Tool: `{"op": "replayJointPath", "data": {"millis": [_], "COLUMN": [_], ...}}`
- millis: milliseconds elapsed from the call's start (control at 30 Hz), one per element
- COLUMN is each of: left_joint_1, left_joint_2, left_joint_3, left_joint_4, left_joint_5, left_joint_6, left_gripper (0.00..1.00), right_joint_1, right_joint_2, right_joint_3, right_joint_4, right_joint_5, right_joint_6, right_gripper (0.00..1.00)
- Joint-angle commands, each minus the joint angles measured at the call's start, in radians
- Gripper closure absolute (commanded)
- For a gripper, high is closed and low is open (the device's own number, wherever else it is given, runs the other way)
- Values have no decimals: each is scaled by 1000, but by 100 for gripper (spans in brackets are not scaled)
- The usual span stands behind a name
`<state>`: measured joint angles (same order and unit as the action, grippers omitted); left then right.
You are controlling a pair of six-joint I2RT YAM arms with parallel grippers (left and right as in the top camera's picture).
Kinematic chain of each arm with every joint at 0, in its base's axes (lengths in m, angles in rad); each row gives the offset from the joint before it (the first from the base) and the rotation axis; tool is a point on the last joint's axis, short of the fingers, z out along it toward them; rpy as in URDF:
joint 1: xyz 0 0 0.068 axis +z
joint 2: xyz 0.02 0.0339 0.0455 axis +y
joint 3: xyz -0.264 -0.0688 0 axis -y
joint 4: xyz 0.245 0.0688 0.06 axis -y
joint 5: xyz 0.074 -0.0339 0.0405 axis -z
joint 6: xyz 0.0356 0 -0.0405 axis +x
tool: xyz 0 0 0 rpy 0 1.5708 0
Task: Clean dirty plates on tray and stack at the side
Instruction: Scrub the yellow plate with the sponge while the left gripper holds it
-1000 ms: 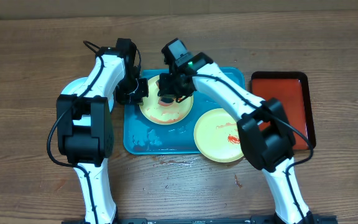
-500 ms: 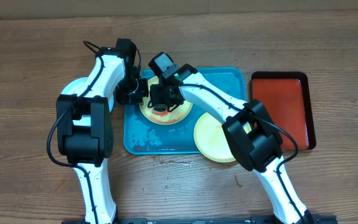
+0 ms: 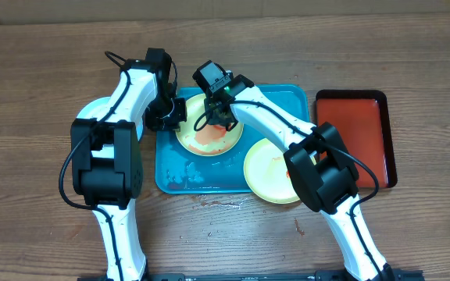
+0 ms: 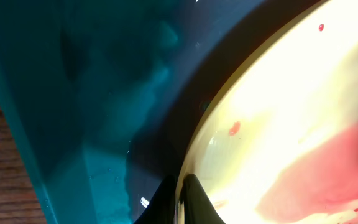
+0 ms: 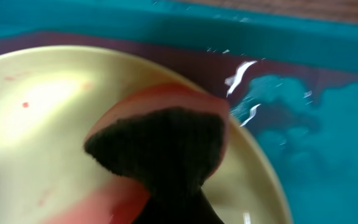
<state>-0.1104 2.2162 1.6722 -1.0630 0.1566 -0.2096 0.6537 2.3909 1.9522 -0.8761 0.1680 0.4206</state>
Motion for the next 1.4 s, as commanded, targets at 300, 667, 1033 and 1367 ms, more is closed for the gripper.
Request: {"op": "replayJointPath", "data": {"millis": [300,667,1033,1367], "left_joint_1": [-6,-6,-6,-6], "left_joint_2": [50,50,50,50], "left_joint_3": [-41,-41,-41,-41], "left_joint_4": [21,23,24,24], "left_joint_5": [-33,-33,-33,-33], "left_joint_6": [-14,-14,-14,-6], "left_gripper": [96,96,96,96], "right_joint_1": [-20,8,-22,-45], "right_joint_2": [24,75,68,68], "right_joint_3": [-9,-6,15,74], "right_joint_4": [99,34,-230,-304], "right_joint_5": [92,-496,-563,106], "right_joint_6": [-193,-187,-185,-80], "right_gripper": [96,96,96,96]}}
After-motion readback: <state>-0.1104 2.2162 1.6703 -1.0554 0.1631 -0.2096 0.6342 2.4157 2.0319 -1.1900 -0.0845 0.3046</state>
